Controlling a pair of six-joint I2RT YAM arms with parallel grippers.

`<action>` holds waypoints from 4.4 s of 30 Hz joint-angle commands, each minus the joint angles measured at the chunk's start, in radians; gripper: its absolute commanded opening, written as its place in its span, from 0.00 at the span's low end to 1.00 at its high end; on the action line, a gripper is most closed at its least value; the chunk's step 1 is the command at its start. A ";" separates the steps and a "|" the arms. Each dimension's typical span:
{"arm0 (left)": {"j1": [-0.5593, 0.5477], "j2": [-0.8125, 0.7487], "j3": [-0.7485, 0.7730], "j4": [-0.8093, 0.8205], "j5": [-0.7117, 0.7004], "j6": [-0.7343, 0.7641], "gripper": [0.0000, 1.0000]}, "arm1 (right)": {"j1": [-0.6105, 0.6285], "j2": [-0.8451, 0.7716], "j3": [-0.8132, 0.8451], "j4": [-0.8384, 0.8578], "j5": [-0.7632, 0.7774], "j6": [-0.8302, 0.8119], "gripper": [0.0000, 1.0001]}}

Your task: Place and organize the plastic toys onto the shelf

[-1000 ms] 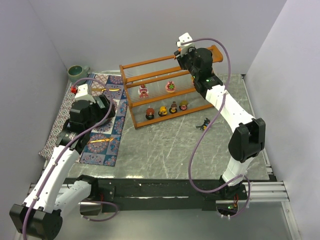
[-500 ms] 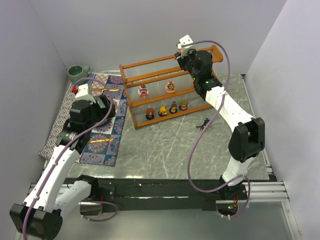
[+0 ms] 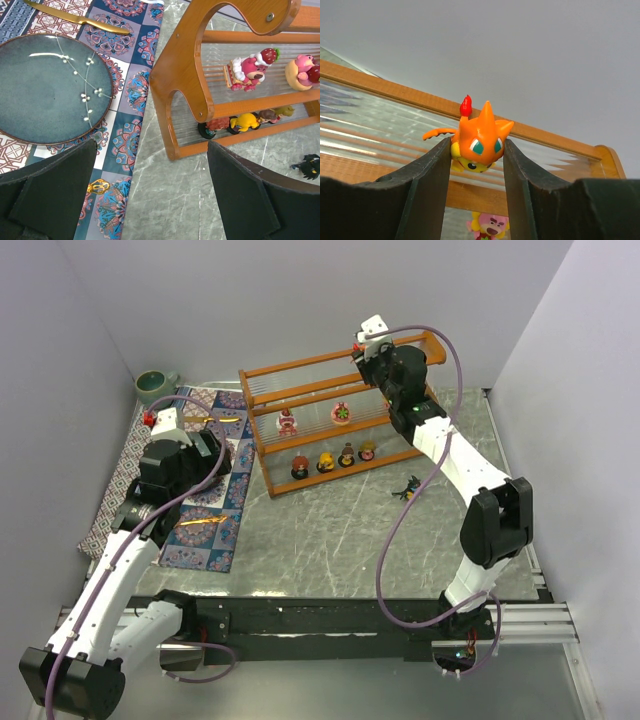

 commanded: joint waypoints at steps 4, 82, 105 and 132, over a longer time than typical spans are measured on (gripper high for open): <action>0.005 -0.009 -0.005 0.043 0.019 0.017 0.97 | -0.005 -0.058 -0.019 -0.008 -0.004 0.011 0.24; 0.005 -0.042 -0.014 0.053 0.062 0.011 0.97 | 0.194 0.243 0.414 -0.128 0.901 0.140 0.25; 0.005 -0.050 -0.016 0.055 0.073 0.009 0.97 | 0.243 0.306 0.460 -0.079 1.062 0.069 0.34; -0.004 -0.058 -0.017 0.053 0.070 0.014 0.97 | 0.268 0.346 0.509 -0.099 1.101 0.074 0.52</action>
